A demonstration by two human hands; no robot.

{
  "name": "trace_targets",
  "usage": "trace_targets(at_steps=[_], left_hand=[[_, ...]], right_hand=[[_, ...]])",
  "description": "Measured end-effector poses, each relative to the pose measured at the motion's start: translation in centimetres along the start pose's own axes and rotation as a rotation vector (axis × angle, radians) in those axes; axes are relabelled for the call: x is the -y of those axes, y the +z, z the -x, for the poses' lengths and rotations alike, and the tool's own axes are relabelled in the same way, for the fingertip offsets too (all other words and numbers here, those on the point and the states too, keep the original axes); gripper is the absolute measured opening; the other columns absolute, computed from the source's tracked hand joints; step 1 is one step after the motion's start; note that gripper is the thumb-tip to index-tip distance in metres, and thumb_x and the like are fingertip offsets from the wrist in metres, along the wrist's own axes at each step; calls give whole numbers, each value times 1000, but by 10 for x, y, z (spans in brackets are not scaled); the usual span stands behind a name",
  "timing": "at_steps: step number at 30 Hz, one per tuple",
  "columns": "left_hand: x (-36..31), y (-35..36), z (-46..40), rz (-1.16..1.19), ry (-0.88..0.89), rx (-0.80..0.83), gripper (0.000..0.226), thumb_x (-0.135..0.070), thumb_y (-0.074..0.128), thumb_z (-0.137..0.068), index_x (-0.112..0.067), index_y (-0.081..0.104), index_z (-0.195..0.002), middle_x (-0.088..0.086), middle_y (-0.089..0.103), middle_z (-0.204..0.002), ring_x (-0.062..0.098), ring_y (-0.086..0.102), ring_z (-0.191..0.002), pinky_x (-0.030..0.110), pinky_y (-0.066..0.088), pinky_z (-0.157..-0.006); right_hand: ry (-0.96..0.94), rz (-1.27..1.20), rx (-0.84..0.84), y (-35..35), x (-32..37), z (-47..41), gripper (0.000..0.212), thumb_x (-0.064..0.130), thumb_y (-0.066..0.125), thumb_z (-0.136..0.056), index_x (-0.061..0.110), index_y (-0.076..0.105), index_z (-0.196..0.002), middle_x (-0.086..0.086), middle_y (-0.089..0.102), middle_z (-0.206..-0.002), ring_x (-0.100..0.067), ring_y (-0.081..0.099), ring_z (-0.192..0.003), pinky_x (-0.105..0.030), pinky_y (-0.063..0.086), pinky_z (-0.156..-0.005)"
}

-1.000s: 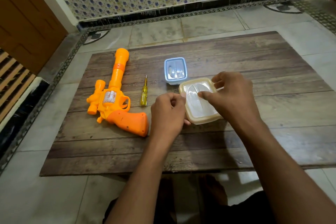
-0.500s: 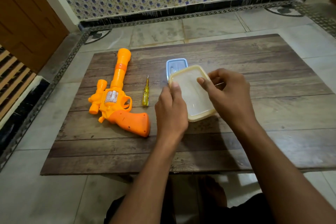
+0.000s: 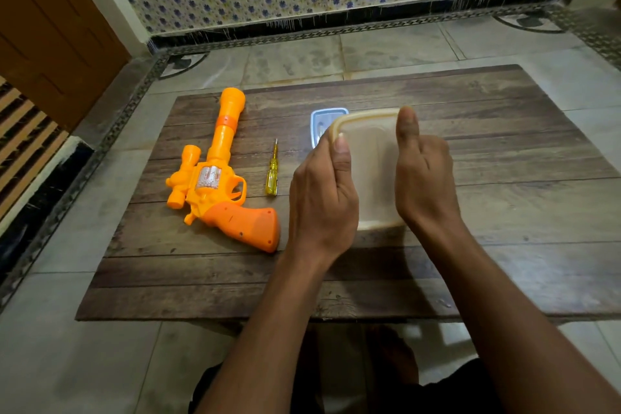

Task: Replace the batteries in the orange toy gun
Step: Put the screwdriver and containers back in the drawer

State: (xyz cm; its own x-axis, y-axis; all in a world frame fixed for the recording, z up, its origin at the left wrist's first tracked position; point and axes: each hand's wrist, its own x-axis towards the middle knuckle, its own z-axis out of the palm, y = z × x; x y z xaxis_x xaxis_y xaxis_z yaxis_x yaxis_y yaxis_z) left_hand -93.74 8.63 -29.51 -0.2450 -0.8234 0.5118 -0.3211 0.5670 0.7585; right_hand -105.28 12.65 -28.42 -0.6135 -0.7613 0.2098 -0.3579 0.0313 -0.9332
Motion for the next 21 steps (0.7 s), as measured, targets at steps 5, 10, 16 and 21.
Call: trace_targets(at_steps=[5,10,16,21], left_hand=[[-1,-2,-2,19,-16,-58,39,-20,35,-112,2,66,-106,-22,45,-71,-11,49,-66,6,32,-64],[-2,-5,-2,94,-104,-26,35,-24,38,-111,-25,51,-79,-11,45,-62,-2,47,-60,12,29,-56],[9,-4,-2,16,-142,-22,39,-32,36,-110,-18,50,-77,-3,50,-65,10,44,-60,27,27,-56],[35,-17,-9,-236,-124,-82,34,-26,42,-110,-9,66,-93,13,62,-99,23,57,-87,33,41,-77]], right_hand=[[-39,51,-21,3,4,-2,69,48,30,-111,22,38,-48,11,46,-39,-4,44,-36,-12,28,-39],[-30,66,-27,6,8,1,69,47,31,-111,23,43,-47,16,52,-41,0,51,-38,-10,31,-37],[8,154,-32,12,5,-1,71,56,30,-109,22,50,-50,9,55,-46,-3,56,-44,-18,36,-44],[61,218,-86,8,-8,-3,60,48,34,-110,19,52,-60,3,57,-62,-18,56,-62,-30,33,-53]])
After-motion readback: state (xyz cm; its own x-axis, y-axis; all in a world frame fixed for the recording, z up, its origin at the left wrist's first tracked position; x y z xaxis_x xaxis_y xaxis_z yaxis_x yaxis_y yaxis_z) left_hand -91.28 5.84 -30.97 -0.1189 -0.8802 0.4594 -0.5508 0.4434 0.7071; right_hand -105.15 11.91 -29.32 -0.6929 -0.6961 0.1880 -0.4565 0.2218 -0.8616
